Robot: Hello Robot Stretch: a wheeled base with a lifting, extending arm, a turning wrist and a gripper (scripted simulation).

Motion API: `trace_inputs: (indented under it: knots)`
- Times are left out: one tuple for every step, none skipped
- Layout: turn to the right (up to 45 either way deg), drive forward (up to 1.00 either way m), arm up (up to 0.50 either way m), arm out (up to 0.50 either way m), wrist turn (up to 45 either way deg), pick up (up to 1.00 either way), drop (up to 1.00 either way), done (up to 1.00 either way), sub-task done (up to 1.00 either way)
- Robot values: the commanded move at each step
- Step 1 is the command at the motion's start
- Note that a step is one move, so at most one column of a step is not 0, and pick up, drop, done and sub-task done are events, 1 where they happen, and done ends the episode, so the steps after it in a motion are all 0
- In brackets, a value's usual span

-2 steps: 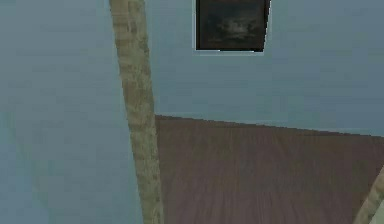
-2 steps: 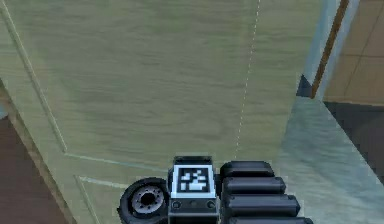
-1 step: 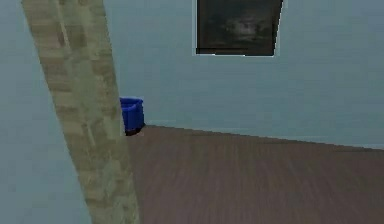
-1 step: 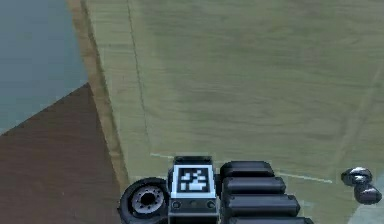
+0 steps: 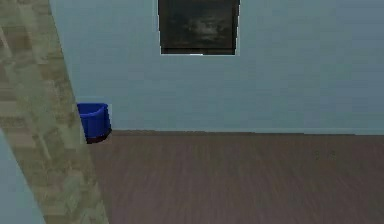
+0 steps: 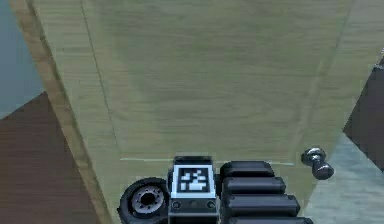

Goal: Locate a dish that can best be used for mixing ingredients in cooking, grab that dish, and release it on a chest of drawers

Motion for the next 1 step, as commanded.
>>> trace_inputs:
  knots:
    - [0.0,0.30,0.00,0.00,0.0,0.00,0.00,0.00,0.00]
